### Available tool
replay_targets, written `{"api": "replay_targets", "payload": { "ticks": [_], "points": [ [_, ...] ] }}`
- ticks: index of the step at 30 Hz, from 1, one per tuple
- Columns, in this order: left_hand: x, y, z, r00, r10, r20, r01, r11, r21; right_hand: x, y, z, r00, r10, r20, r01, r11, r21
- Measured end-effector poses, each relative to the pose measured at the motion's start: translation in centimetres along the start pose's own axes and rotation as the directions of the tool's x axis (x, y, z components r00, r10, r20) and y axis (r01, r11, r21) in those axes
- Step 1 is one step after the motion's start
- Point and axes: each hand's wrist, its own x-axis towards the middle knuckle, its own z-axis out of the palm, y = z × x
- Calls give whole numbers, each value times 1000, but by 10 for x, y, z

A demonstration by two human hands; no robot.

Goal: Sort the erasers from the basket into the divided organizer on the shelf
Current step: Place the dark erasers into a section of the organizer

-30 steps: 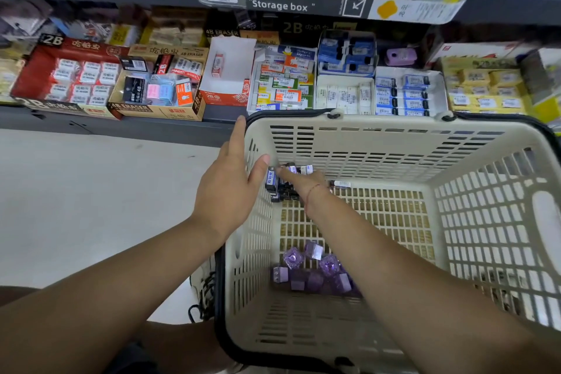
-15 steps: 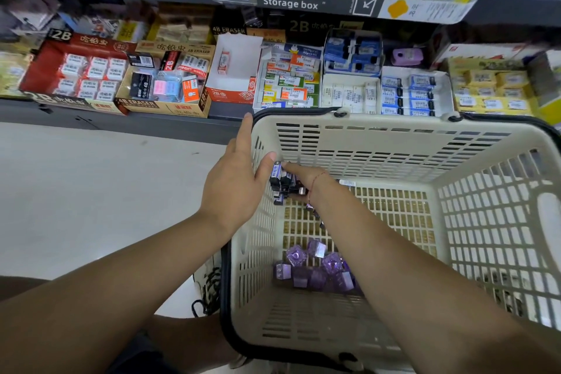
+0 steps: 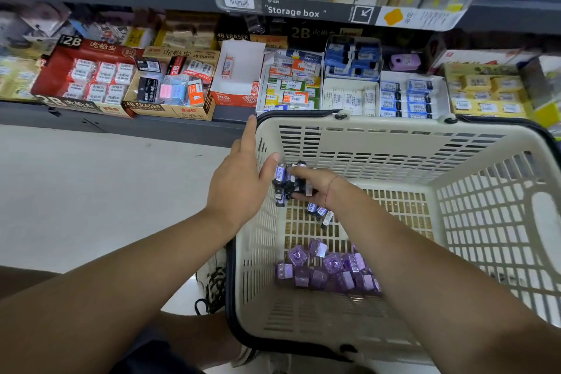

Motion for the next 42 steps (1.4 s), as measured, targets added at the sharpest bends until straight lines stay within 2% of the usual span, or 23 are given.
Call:
{"api": "replay_targets", "payload": {
  "ticks": [4,14,18,19,21,22,23,24,25,26,27,28,29,31,34,42],
  "points": [
    [0,2,-1,1000,-3,10,2,1000,13,-1,-2,14,998,-53,-42,49,994,-99],
    [1,1,1,999,6,38,-9,998,62,-16,0,1,996,-28,-82,27,1000,-8],
    [1,4,1,997,69,-41,-59,974,220,-53,-17,-4,993,-88,-72,89,996,8],
    [0,11,-1,995,80,-62,-68,982,175,-68,-25,-5,992,-115,-52,115,993,0],
    [0,37,-11,997,12,-71,-20,993,-120,-102,-44,-5,980,-199,-20,199,980,-4],
    [0,54,-18,995,-102,-22,88,935,-344,-121,-55,-4,968,-250,-16,250,968,-6],
    [2,72,-27,963,-249,104,263,773,-578,-140,-64,-2,950,-312,-19,312,950,0],
    [4,90,-36,891,-353,284,435,494,-753,-159,-71,0,922,-386,-31,387,922,17],
    [7,106,-45,801,-375,467,561,196,-804,-176,-76,4,885,-463,-46,465,885,29],
    [10,120,-53,734,-328,594,622,-26,-783,-192,-79,9,839,-542,-54,544,839,26],
    [13,131,-62,708,-264,655,632,-176,-754,-204,-81,14,781,-621,-66,623,783,-2],
    [16,141,-70,710,-216,671,616,-271,-739,-212,-81,18,710,-698,-90,696,716,-57],
    [17,149,-78,723,-173,669,597,-332,-731,-218,-81,21,630,-767,-120,757,641,-126],
    [15,162,-90,756,-103,647,568,-389,-725,-228,-82,24,486,-863,-136,829,504,-241],
    [7,176,-101,802,-50,596,523,-426,-739,-243,-85,24,352,-930,-101,858,364,-362],
    [-6,182,-127,861,-63,504,407,-508,-759,-268,-94,38,283,-958,41,833,224,-507]
  ]
}}
